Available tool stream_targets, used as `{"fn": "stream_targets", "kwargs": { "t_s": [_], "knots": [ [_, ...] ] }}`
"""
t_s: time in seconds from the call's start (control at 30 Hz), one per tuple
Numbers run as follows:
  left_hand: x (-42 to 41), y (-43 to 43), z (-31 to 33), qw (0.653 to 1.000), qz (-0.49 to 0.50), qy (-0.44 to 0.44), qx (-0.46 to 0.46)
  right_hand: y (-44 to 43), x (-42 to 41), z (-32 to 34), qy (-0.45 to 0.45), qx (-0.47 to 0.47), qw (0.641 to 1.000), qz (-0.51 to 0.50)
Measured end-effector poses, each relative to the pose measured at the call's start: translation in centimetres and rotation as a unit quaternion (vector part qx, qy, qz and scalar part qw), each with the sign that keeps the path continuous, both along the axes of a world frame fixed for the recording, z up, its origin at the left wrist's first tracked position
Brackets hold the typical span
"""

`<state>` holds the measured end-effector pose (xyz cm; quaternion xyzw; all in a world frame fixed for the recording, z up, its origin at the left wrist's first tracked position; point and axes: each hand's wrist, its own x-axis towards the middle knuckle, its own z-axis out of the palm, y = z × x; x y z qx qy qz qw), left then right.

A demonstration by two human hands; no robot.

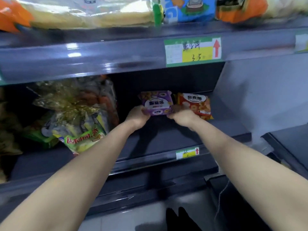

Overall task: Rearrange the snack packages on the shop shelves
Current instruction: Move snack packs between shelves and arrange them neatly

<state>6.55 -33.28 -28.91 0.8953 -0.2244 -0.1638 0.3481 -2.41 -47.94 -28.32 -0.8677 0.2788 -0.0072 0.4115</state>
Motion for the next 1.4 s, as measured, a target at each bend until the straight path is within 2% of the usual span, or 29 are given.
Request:
{"fn": "stream_targets", "kwargs": {
  "t_s": [0.13,0.2,0.33,0.53,0.6,0.73,0.8,0.87,0.9,0.97,1.03,1.1,1.17,1.3,1.4],
  "knots": [
    [1.3,-1.7,-1.6,0.999,0.031,0.012,-0.039,-1.7,3.2,-2.1,-0.005,0.095,0.995,0.001],
    [2.0,-2.4,-2.5,0.994,0.058,0.047,-0.078,-2.2,4.3,-3.1,0.0,0.118,0.993,-0.002],
    [3.3,-3.2,-4.0,0.974,0.113,0.16,-0.11,-2.8,6.1,-4.4,-0.001,0.128,0.992,-0.005],
    [3.6,-3.1,-4.4,0.968,0.136,0.166,-0.127,-2.6,7.5,-5.0,0.015,0.12,0.992,-0.02],
    [3.2,-2.5,-4.1,0.97,0.119,0.189,-0.097,-2.4,7.1,-4.9,0.025,0.091,0.995,-0.023],
    [2.0,-1.0,-3.7,0.969,0.032,0.242,0.036,-2.2,5.7,-5.0,0.077,-0.032,0.996,-0.015],
    [2.2,-0.8,-3.3,0.982,0.052,0.16,0.083,-1.8,5.0,-4.6,0.094,-0.068,0.993,0.004],
    [2.9,-1.1,-3.2,0.987,0.074,0.003,0.143,-1.2,4.6,-4.0,0.107,-0.107,0.988,0.026],
    [3.0,-1.3,-3.1,0.985,0.071,-0.042,0.151,-0.8,4.3,-3.8,0.106,-0.121,0.986,0.034],
    [3.0,-1.7,-3.1,0.991,0.025,-0.035,0.127,0.1,3.6,-3.5,0.086,-0.107,0.99,0.023],
    [2.8,-1.8,-3.3,0.993,-0.013,-0.005,0.119,0.8,2.8,-3.9,0.053,-0.034,0.998,-0.012],
    [2.5,-1.7,-3.4,0.988,-0.003,-0.007,0.157,1.6,2.0,-4.2,0.031,0.09,0.993,-0.069],
    [1.8,-1.5,-3.0,0.978,-0.004,-0.004,0.21,2.0,1.3,-4.3,0.039,0.136,0.985,-0.098],
    [0.3,-1.5,-2.2,0.979,-0.032,0.064,0.19,1.3,-0.2,-3.7,0.099,0.014,0.991,-0.09],
    [0.3,-1.8,-1.5,0.979,-0.007,-0.043,0.198,1.4,-1.0,-3.2,0.139,-0.094,0.978,-0.123]
  ]
}}
